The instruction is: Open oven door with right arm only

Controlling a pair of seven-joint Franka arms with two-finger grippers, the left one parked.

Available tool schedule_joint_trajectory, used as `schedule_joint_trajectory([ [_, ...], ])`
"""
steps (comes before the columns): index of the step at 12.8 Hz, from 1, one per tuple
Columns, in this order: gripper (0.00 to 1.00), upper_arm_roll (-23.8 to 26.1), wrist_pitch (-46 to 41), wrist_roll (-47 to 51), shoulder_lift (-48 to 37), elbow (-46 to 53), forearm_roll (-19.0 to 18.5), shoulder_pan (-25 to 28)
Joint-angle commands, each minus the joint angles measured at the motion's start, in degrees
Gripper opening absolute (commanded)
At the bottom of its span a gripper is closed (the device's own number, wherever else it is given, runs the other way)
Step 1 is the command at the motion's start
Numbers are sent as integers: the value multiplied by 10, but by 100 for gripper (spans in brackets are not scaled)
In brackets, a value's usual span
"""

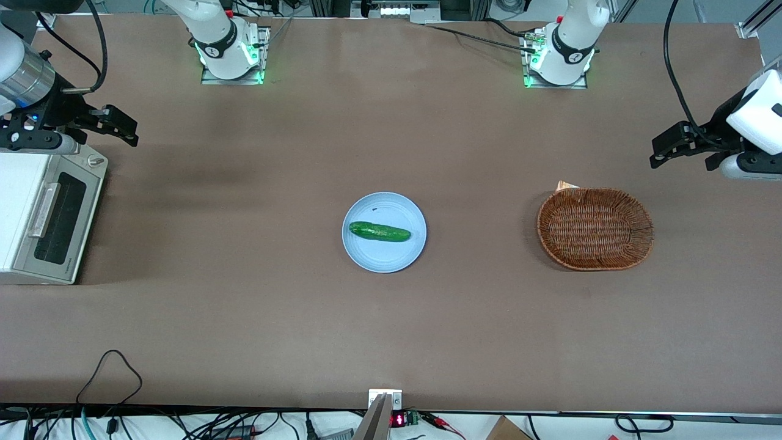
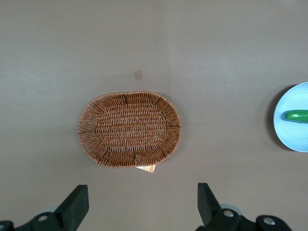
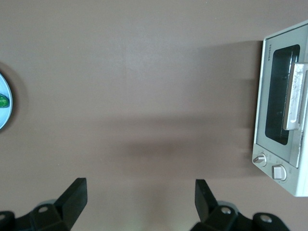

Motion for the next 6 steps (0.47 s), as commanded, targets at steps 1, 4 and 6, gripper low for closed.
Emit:
schedule_joint_trajectory([
  [1, 99, 2, -9, -1, 6, 15, 10, -4],
  [4, 99, 3, -21, -1, 6, 15, 11, -4],
  [6, 99, 2, -23, -1, 6, 15, 20, -4],
])
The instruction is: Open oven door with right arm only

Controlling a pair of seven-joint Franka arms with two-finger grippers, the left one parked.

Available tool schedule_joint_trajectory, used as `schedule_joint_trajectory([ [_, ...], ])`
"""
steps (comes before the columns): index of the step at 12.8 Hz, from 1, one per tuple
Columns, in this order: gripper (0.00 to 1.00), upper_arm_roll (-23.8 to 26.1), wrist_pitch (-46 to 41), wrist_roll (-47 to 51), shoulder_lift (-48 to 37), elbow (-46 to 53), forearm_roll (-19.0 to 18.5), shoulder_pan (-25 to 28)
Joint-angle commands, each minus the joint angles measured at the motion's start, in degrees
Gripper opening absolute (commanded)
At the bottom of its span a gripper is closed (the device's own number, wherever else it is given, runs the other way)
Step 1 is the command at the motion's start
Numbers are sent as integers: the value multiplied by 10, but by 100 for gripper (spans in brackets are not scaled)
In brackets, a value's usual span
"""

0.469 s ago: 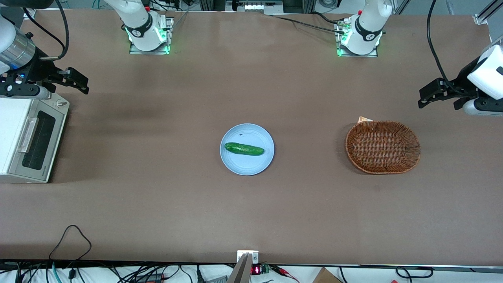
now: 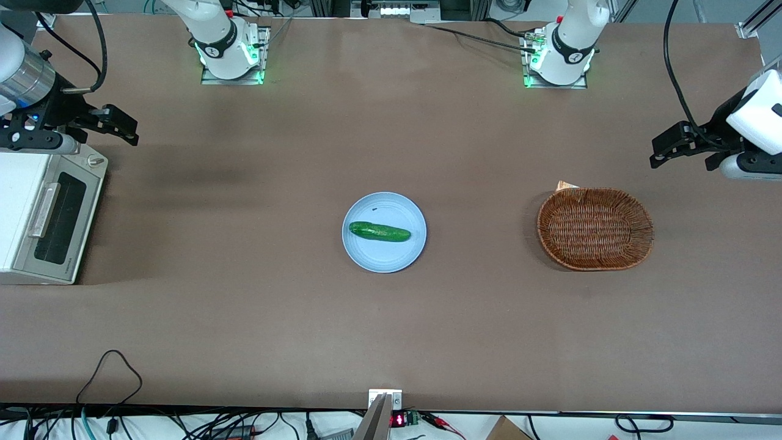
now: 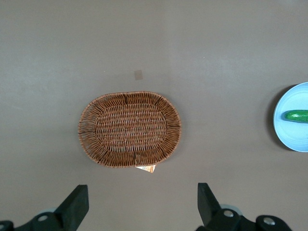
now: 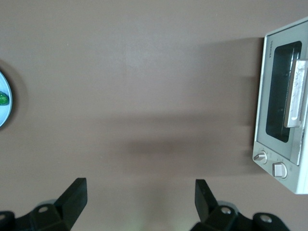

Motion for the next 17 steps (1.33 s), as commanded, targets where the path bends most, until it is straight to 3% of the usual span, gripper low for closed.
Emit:
schedule_joint_trajectory([
  [1, 99, 2, -14, 0, 6, 14, 17, -4],
  [14, 99, 4, -27, 1, 4, 13, 17, -2],
  [15, 92, 4, -33, 1, 5, 14, 17, -1],
  [17, 42, 5, -33, 0, 5, 14, 17, -1],
])
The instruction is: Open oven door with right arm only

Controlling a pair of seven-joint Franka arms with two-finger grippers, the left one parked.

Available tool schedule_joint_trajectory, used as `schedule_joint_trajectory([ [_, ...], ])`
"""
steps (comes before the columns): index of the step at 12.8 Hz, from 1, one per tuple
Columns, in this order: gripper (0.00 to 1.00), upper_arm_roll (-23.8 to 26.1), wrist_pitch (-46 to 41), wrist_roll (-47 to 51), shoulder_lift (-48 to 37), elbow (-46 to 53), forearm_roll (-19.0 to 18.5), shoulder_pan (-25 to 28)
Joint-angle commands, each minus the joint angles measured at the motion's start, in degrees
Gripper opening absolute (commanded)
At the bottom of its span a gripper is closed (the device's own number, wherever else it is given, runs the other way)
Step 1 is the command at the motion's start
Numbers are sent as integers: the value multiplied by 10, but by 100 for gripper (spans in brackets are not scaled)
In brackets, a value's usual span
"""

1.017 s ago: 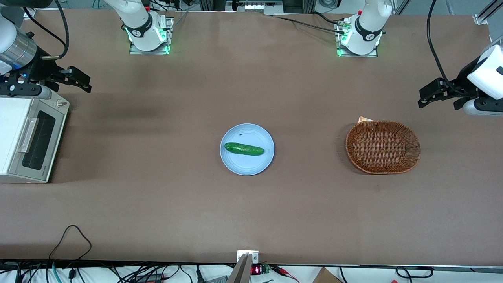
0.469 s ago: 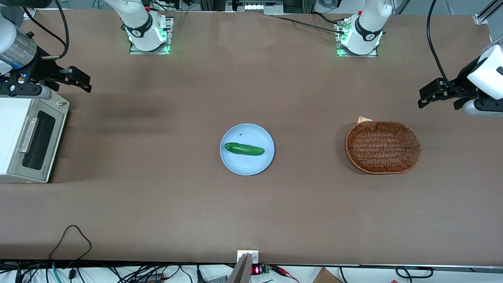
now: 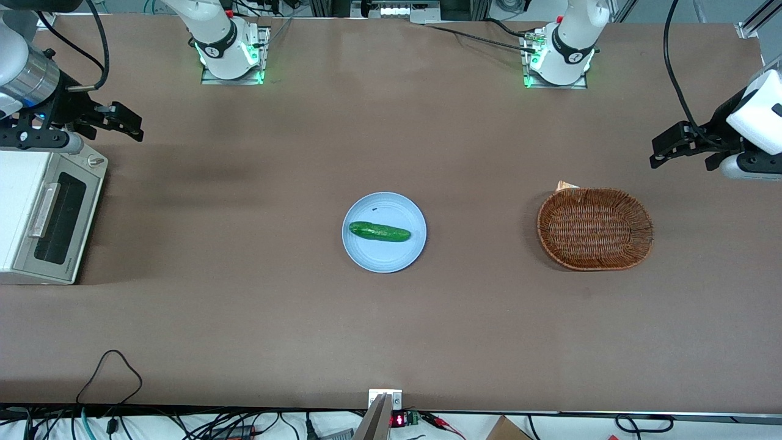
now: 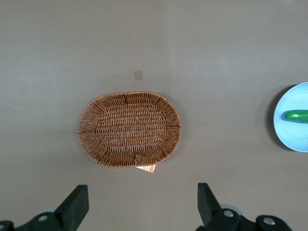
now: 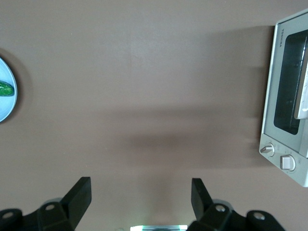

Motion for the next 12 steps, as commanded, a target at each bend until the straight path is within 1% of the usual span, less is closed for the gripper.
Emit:
schedule_joint_trajectory([
  [1, 16, 4, -17, -2, 5, 14, 5, 0],
  [2, 1, 4, -18, -2, 5, 14, 5, 0],
  [9, 0, 3, -34, -2, 12, 14, 5, -2],
  [11, 1, 0, -49, 3, 19, 14, -2, -7],
  [12, 1, 0, -70, 4, 20, 15, -19, -8],
])
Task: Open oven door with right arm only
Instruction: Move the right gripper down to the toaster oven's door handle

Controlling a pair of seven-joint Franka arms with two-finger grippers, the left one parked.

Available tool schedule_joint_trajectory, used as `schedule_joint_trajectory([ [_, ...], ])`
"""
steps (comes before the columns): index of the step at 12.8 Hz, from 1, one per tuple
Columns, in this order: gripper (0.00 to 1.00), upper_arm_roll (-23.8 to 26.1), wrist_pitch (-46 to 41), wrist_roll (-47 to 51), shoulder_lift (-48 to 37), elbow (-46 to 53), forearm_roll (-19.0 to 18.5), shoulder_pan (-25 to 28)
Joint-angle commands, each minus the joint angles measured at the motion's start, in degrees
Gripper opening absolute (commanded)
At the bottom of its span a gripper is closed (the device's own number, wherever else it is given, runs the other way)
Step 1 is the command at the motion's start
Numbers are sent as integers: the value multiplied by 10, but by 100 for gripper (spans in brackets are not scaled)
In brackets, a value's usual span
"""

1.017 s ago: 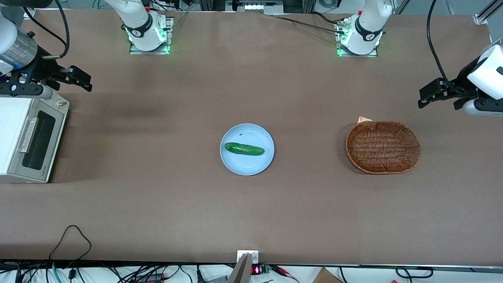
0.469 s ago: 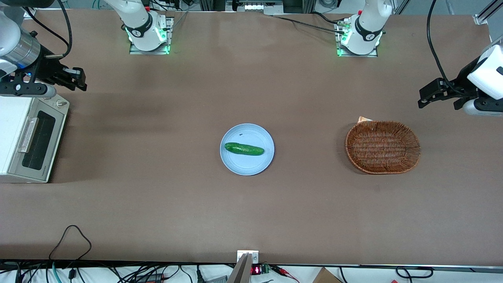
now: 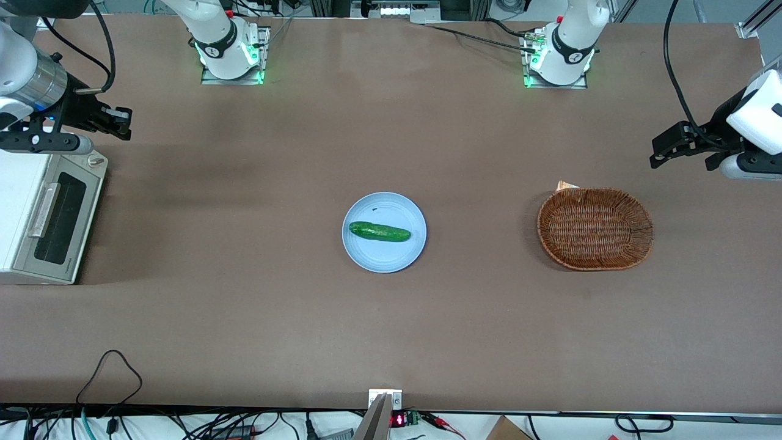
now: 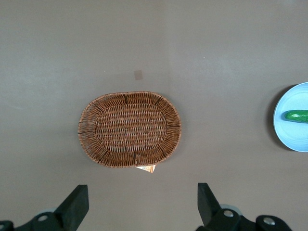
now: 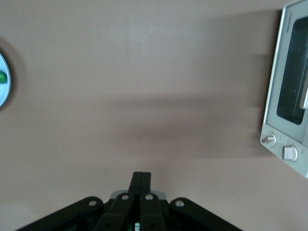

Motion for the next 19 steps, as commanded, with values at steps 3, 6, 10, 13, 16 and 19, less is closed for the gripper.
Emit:
schedule_joint_trajectory([
  [3, 1, 3, -67, 6, 30, 15, -129, 1],
  [6, 1, 4, -66, 10, 81, 12, -236, 6],
  [10, 1, 4, -35, 73, 157, 6, -430, 15],
  [13, 1, 4, 10, 207, 204, 0, -518, 12],
  [16, 1, 0, 45, 322, 245, -12, -597, 6],
  [19, 1, 0, 81, 406, 251, -58, -674, -11],
])
